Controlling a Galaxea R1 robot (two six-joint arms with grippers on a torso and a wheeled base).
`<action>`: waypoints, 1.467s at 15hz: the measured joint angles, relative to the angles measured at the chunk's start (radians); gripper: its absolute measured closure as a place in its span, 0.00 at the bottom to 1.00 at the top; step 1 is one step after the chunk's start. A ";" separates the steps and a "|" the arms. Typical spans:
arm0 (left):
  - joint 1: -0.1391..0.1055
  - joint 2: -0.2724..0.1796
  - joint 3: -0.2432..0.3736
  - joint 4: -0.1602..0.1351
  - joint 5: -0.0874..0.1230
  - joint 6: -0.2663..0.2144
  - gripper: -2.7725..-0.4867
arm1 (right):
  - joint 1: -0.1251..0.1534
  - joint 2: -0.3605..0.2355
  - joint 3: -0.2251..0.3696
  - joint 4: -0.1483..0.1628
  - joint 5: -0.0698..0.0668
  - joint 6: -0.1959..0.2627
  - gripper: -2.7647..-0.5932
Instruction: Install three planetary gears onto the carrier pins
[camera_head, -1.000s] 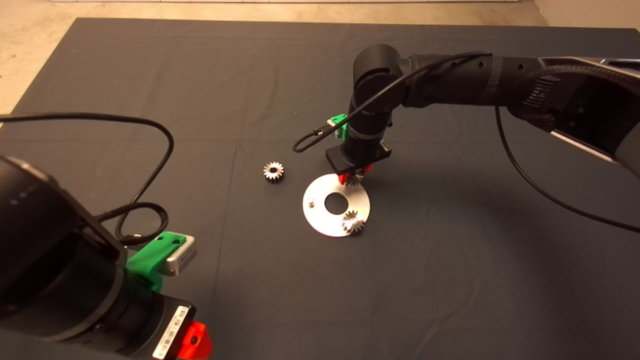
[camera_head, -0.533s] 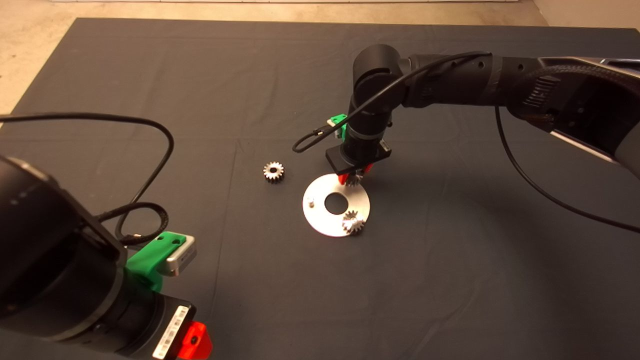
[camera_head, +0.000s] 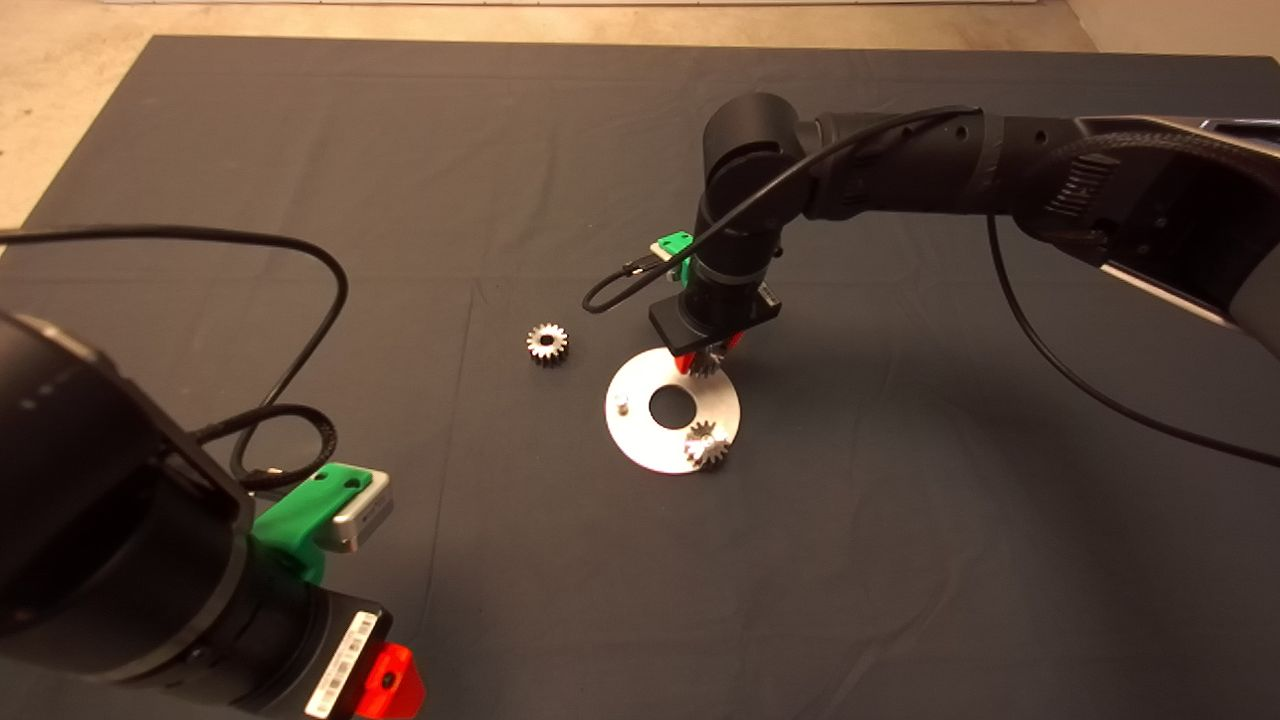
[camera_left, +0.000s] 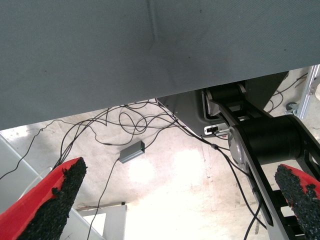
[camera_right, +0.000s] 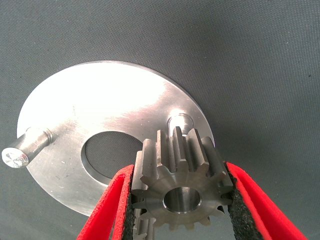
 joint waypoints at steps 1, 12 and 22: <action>0.000 0.000 0.000 0.000 0.000 0.000 0.01 | 0.000 0.000 0.000 0.000 0.000 0.000 0.78; 0.000 0.000 0.000 0.000 0.000 0.000 0.01 | 0.000 0.000 -0.011 -0.050 0.000 0.000 0.78; 0.000 0.000 0.000 -0.001 0.000 0.000 0.01 | 0.000 0.001 -0.011 -0.064 0.000 0.000 0.78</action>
